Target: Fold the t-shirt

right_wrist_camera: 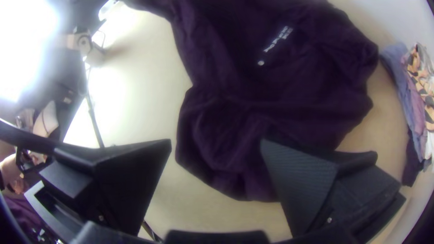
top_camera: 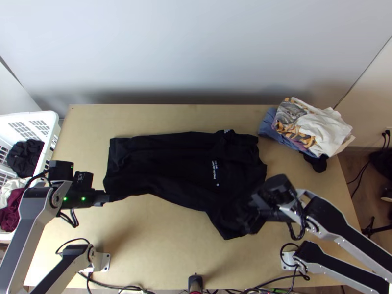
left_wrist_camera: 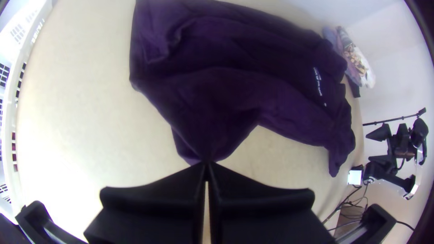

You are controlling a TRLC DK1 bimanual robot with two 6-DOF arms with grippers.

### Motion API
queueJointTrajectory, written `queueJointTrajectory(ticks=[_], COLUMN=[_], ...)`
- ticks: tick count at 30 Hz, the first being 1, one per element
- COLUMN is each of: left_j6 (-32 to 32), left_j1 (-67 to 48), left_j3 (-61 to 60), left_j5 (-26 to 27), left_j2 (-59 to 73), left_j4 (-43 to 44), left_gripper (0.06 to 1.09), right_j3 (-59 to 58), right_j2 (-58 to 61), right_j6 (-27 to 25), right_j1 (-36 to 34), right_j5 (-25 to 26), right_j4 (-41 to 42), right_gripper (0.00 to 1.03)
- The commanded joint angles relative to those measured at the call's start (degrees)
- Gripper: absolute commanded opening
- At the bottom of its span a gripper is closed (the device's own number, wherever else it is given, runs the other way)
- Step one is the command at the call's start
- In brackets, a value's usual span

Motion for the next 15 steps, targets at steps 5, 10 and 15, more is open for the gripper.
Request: queueJointTrajectory(ticks=[5, 10, 15], left_j6=[1.2, 1.0, 0.9], left_j1=[0.6, 1.3, 2.8], left_j3=[-0.2, -0.4, -0.8], left_j5=[1.0, 1.2, 1.5], left_j2=[-3.3, -5.2, -6.5], left_j4=[-9.3, -9.7, -9.4], left_gripper=[0.09, 0.09, 0.09], right_j3=[-3.5, -5.2, -7.8], right_j2=[2.9, 6.1, 9.1], right_j6=[-0.9, -1.0, -1.1], right_j1=[14.1, 18.3, 18.6], right_j5=[-1.1, -1.1, -1.0], right_j4=[3.4, 7.9, 14.4], right_gripper=[0.92, 0.92, 0.92])
